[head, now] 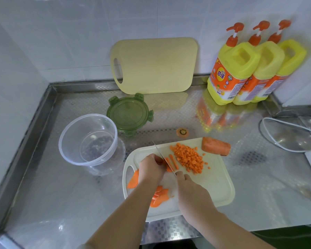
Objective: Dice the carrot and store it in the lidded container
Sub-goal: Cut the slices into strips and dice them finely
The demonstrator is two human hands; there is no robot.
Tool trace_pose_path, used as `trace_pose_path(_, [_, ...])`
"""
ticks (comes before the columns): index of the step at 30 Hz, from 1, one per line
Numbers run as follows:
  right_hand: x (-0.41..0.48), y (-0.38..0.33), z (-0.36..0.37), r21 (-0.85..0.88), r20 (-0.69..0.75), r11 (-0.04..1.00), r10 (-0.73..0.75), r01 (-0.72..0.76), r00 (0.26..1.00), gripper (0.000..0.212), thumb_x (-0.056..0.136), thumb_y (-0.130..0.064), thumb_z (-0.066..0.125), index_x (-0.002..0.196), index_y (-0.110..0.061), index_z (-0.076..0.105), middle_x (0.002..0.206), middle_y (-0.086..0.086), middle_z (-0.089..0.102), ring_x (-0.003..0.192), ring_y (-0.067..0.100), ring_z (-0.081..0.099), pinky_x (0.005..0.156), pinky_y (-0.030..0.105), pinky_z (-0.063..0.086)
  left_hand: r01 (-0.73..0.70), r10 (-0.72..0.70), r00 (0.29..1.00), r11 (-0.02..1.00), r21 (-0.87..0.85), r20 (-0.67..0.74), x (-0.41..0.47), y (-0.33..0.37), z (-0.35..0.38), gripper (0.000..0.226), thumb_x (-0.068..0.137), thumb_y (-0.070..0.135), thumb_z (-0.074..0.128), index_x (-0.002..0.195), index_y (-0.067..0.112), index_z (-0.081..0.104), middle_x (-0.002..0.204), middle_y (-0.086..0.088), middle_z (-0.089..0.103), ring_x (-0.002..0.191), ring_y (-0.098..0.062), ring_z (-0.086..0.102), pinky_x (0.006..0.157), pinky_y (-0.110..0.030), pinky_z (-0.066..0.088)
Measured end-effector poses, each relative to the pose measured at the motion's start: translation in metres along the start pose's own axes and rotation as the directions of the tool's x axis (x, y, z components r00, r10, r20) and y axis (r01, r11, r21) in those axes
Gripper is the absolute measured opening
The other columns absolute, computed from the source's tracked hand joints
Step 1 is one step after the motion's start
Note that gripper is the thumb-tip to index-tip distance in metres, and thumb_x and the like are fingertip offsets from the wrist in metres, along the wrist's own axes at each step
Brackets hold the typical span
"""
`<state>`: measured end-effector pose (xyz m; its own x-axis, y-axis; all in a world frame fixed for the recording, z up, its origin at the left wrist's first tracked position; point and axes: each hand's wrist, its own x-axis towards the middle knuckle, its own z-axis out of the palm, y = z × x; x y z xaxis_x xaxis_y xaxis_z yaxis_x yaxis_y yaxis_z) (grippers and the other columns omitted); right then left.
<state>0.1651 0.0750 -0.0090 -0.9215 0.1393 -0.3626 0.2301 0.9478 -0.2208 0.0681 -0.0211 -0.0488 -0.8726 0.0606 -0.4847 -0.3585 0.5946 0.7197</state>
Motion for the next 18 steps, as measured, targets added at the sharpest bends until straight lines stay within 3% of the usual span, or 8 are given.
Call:
trace_pose_path(5, [0.006, 0.003, 0.002, 0.028, 0.007, 1.0, 0.011, -0.011, 1.0, 0.048, 0.095, -0.005, 0.042, 0.14, -0.014, 0.027, 0.118, -0.002, 0.053, 0.096, 0.014, 0.062, 0.067, 0.019, 0.042, 0.003, -0.003, 1.0, 1.0, -0.014, 0.005, 0.0, 0.0, 0.0, 0.009, 0.081, 0.009, 0.062, 0.085, 0.017, 0.062, 0.077, -0.002, 0.067, 0.079, -0.021, 0.063, 0.071, -0.028, 0.051])
trace_pose_path(9, [0.008, 0.014, -0.003, 0.149, 0.025, 0.989, -0.016, 0.012, 1.0, 0.038, 0.1, -0.014, 0.035, 0.137, -0.01, 0.031, 0.087, -0.006, 0.049, 0.075, 0.009, 0.05, 0.05, 0.017, 0.029, -0.031, 0.031, 1.0, 0.998, 0.055, -0.002, -0.003, 0.003, -0.002, 0.01, 0.08, 0.01, 0.061, 0.087, 0.016, 0.065, 0.077, 0.004, 0.065, 0.08, -0.017, 0.06, 0.068, -0.023, 0.043])
trace_pose_path(12, [0.003, 0.018, -0.008, 0.252, -0.025, 0.968, -0.011, 0.017, 1.0, 0.032, 0.099, -0.017, 0.034, 0.13, -0.007, 0.038, 0.099, 0.005, 0.053, 0.082, 0.017, 0.049, 0.056, 0.013, 0.026, -0.019, 0.02, 1.0, 0.998, 0.06, -0.007, -0.005, 0.005, -0.003, 0.011, 0.079, 0.01, 0.062, 0.083, 0.019, 0.062, 0.077, 0.007, 0.063, 0.08, -0.016, 0.058, 0.064, -0.022, 0.041])
trace_pose_path(15, [-0.001, 0.015, -0.012, 0.162, -0.068, 0.986, -0.037, 0.048, 0.997, 0.038, 0.1, -0.017, 0.032, 0.138, -0.01, 0.028, 0.08, -0.006, 0.041, 0.071, 0.011, 0.045, 0.052, 0.018, 0.029, 0.011, -0.01, 1.0, 0.999, 0.053, -0.015, -0.005, 0.003, -0.002, 0.012, 0.08, 0.012, 0.06, 0.087, 0.022, 0.062, 0.086, 0.001, 0.067, 0.084, -0.019, 0.061, 0.064, -0.022, 0.041])
trace_pose_path(18, [-0.003, 0.011, -0.011, 0.169, -0.088, 0.985, -0.033, 0.048, 0.996, 0.041, 0.1, -0.015, 0.033, 0.141, -0.017, 0.025, 0.104, -0.006, 0.054, 0.091, 0.012, 0.057, 0.064, 0.018, 0.033, 0.019, -0.018, 1.0, 0.999, 0.047, -0.02, -0.005, 0.002, -0.003, 0.011, 0.08, 0.013, 0.061, 0.087, 0.022, 0.062, 0.089, -0.001, 0.068, 0.081, -0.018, 0.06, 0.057, -0.021, 0.04])
